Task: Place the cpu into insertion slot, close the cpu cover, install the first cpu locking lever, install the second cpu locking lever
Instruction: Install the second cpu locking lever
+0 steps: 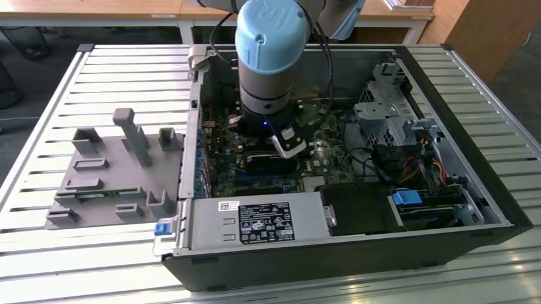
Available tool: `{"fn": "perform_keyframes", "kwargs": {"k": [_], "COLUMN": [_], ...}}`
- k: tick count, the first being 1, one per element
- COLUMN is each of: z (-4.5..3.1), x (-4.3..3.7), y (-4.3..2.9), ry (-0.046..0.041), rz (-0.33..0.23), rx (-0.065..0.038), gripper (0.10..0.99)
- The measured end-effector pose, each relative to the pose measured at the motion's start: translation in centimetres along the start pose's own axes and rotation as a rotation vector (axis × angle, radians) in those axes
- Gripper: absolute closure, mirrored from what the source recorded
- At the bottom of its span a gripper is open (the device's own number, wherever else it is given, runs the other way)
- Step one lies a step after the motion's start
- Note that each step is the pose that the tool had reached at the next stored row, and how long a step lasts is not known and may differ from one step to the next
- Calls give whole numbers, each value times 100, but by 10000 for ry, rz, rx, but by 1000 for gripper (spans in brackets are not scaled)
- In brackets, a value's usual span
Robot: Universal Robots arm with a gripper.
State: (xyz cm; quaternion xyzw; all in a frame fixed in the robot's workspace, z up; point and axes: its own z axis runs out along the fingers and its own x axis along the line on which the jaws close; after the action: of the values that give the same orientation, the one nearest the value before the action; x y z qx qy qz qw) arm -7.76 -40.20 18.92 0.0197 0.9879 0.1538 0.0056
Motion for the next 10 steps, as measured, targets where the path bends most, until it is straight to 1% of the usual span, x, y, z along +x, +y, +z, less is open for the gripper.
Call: {"fn": "perform_keyframes", "kwargs": {"k": [3, 6, 10], "z": [15, 15, -15], "x": [26, 45, 47], "y": [-5, -6, 5], "ry": [2, 2, 0], "rz": [-3, -3, -4], "rx": [-35, -37, -46], "gripper": [980, 980, 980]}}
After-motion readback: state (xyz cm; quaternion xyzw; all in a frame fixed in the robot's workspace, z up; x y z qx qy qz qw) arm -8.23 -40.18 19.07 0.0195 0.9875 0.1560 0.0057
